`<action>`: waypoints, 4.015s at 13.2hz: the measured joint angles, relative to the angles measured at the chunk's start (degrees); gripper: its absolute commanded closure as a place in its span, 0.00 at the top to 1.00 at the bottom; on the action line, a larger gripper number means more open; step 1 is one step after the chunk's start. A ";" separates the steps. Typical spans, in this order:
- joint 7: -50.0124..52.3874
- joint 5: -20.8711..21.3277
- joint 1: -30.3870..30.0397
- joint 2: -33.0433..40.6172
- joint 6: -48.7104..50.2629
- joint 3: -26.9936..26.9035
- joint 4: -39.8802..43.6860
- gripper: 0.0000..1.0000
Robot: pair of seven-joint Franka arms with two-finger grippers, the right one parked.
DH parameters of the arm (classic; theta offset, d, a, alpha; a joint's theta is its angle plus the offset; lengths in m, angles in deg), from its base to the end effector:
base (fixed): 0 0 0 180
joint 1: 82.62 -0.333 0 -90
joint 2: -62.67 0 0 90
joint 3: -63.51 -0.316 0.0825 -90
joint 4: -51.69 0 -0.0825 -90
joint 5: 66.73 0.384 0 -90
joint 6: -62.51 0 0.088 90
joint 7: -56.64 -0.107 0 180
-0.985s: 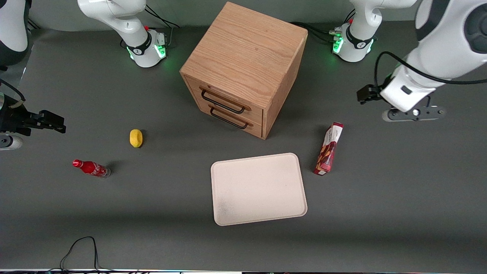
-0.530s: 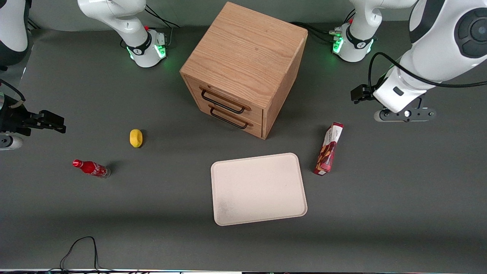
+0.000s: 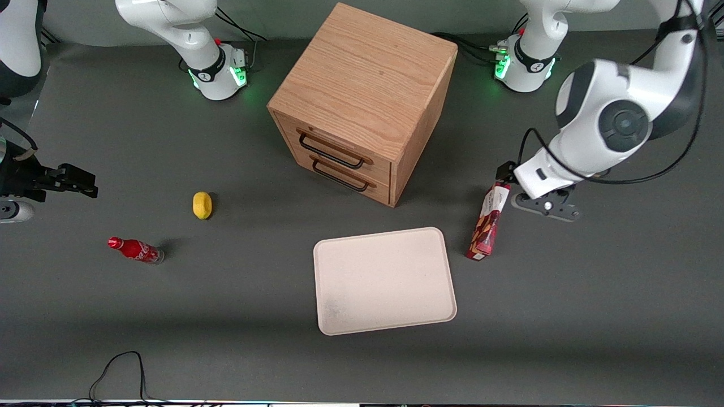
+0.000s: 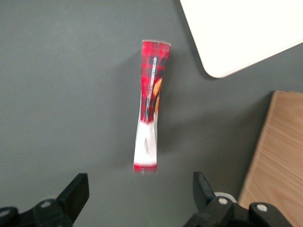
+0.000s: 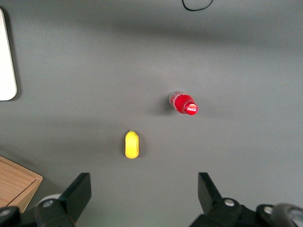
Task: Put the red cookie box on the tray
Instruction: 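Move the left gripper over the red plaid shortbread box and descend, then close the left gripper on the end of the shortbread box and lift, then carry the held box over the cream tray and lower it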
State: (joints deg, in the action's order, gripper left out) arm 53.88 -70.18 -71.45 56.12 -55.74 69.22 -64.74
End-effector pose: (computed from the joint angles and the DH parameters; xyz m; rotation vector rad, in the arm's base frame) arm 0.5390 -0.1659 0.3842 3.0484 -0.4793 -0.1379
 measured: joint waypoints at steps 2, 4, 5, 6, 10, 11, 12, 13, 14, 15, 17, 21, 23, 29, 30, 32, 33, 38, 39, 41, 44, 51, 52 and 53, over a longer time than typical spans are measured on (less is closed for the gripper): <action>-2.17 0.00 0.89 -2.67 -10.85 0.13 -5.92 0.96; -3.59 0.00 1.43 -6.50 -17.66 0.23 -8.48 0.95; -4.13 0.00 1.47 -8.56 -20.34 0.23 -8.66 0.95; -4.63 0.01 1.47 -10.33 -22.67 0.22 -8.67 0.95; -5.79 0.01 1.47 -13.76 -26.06 0.22 -8.23 0.94; -5.92 0.01 1.47 -13.76 -26.06 0.22 -8.14 0.90; -6.04 0.02 1.47 -13.76 -26.06 0.22 -8.03 0.82; -6.13 0.03 1.47 -13.76 -26.06 0.22 -7.92 0.71; -6.23 0.04 1.47 -13.76 -26.05 0.22 -7.75 0.49; -6.32 0.04 1.47 -13.76 -26.04 0.22 -7.53 0.05; -6.40 0.04 1.47 -13.76 -26.02 0.22 -7.27 0.00; -6.42 0.06 1.46 -13.77 -24.97 0.14 -6.80 0.00; -6.42 0.06 1.46 -13.77 -24.90 0.14 -6.79 0.00; -4.76 0.02 1.11 -9.20 -5.67 -0.29 0.54 0.00; -3.91 0.02 0.95 -6.75 0.89 -0.52 3.65 0.00; -1.96 0.07 0.76 -2.39 14.77 -1.16 11.41 0.00; -1.21 0.10 0.71 -1.09 20.92 -1.60 15.95 0.00; 0.96 0.12 0.61 -0.53 34.53 -2.63 30.44 0.00; 1.68 0.11 0.62 -0.97 34.51 -2.59 30.81 0.00; 6.72 -0.07 0.83 -3.15 34.24 -2.12 31.90 0.00; 21.80 -0.22 3.68 -12.58 32.47 0.64 40.40 0.00; 36.87 0.04 8.79 -32.17 24.79 3.36 57.77 0.00; 37.05 0.66 8.78 -32.76 23.91 3.33 57.60 0.00; 37.22 1.76 8.84 -33.38 21.67 3.36 56.72 0.00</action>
State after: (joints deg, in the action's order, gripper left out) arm 91.10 -68.42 -62.61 22.74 -34.07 72.58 -8.02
